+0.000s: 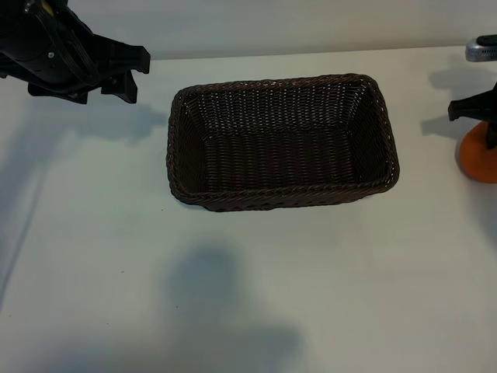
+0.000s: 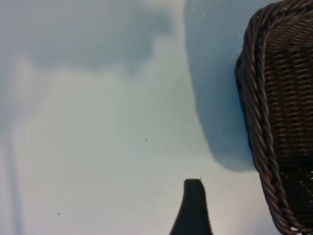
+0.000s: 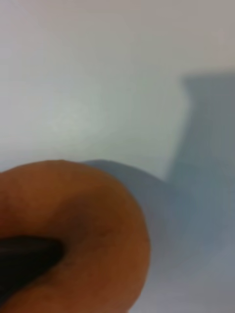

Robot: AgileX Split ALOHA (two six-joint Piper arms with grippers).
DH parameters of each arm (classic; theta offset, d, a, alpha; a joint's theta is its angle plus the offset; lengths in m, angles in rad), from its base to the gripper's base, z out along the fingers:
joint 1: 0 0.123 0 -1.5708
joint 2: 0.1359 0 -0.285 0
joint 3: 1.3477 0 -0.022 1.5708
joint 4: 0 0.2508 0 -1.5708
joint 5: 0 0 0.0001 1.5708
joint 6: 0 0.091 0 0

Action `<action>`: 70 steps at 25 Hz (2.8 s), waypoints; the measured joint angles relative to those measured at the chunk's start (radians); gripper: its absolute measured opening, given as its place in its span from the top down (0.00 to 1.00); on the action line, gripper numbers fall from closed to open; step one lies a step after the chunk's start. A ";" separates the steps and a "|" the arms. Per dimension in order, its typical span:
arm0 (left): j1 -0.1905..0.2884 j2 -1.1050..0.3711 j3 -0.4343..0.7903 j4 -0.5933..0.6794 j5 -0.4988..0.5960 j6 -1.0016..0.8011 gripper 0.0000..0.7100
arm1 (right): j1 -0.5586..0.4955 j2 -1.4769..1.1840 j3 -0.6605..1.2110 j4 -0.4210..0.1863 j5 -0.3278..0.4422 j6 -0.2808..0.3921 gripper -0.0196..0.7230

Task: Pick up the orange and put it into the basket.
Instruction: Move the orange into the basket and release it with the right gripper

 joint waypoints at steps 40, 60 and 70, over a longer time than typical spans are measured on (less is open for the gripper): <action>0.000 -1.271 0.585 0.367 0.085 -0.152 0.16 | 0.000 -0.161 -0.073 0.019 0.101 -0.038 0.85; 0.000 -1.582 0.732 0.272 0.226 0.053 0.16 | 0.353 -0.231 -0.227 0.087 0.235 -0.088 0.85; 0.000 -1.585 0.829 0.234 0.226 0.056 0.23 | 0.484 -0.231 -0.227 0.088 0.223 -0.072 0.85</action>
